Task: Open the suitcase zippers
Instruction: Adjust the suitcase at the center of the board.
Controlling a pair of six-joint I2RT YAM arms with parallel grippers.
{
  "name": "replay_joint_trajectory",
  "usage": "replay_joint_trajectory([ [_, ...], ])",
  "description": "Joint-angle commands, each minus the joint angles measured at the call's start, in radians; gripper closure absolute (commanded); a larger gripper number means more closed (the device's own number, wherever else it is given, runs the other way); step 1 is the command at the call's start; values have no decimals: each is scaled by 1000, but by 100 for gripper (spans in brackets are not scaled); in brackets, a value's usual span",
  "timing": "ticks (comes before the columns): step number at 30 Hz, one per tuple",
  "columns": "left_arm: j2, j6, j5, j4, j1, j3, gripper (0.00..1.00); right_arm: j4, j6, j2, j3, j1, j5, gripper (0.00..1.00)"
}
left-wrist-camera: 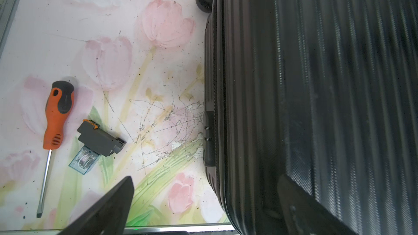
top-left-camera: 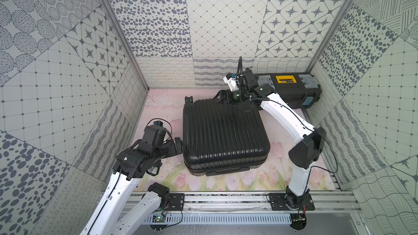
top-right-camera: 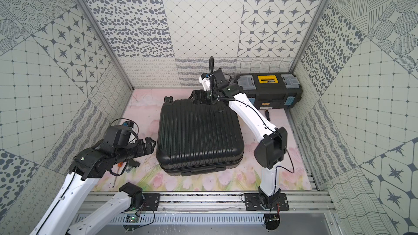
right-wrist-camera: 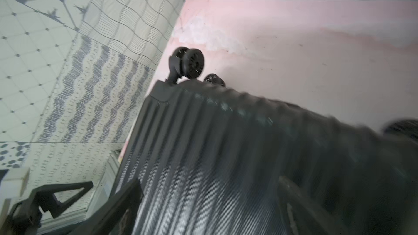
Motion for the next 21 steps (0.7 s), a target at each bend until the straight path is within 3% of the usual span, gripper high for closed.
replay_joint_trajectory([
  [1,16,-34,46,-26,-4,20,1,11,55,-240,-165,-42,258,3],
  [3,44,-45,103,8,-3,20,1,4,74,-310,-255,-95,291,2],
  [6,87,-51,216,69,-2,7,1,37,122,-368,-374,-245,175,2],
  [9,119,-60,322,123,-1,-7,1,19,72,-339,-393,-316,91,1],
  [17,133,-115,560,285,1,-112,1,-15,-16,-178,-347,-325,-255,1],
  [21,104,-183,696,392,-1,-187,1,-25,-41,-82,-300,-302,-317,1],
])
